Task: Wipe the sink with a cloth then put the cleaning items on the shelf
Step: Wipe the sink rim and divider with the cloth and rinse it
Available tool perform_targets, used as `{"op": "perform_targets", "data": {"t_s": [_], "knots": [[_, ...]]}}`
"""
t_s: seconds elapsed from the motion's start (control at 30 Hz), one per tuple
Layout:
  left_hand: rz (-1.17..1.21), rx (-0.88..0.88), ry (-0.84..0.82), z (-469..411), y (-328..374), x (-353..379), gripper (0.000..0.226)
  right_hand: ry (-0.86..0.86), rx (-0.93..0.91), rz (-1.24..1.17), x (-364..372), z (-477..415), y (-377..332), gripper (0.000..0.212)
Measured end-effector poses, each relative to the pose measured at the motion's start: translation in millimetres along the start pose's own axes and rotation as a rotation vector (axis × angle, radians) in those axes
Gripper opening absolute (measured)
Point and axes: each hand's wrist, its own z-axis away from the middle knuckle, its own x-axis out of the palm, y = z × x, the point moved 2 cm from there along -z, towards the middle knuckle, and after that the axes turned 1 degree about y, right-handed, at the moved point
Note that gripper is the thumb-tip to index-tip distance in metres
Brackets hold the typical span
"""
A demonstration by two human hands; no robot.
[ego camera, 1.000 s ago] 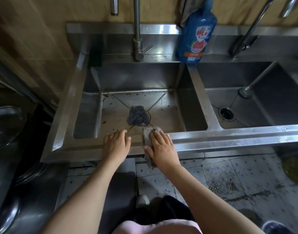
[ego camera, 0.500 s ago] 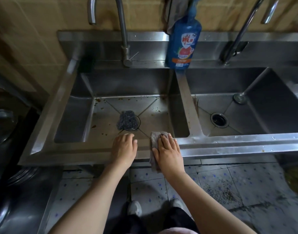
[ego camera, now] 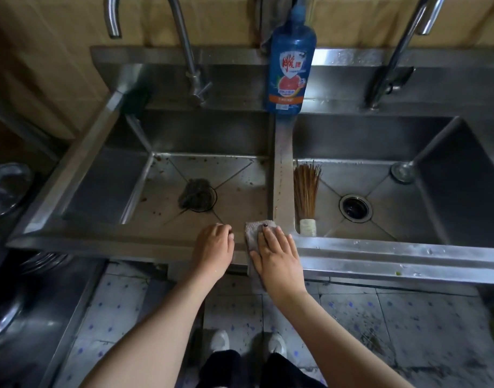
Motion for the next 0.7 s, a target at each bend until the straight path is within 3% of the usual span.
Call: {"op": "perform_targets", "data": {"t_s": [0.33,0.47,0.7], "knots": [[-0.094,-0.068,0.009,-9,-1,18,0.030,0.011,0.102,0.008,-9,12,17,0.053],[-0.158,-0.086,-0.005,-10,-1,22,0.046,0.003,0.175,0.010,-5,6,12,0.059],[-0.171,-0.097,-0.017,-10,-3,25,0.044,0.013,0.281,0.000,-1,-7,10,0.055]]}}
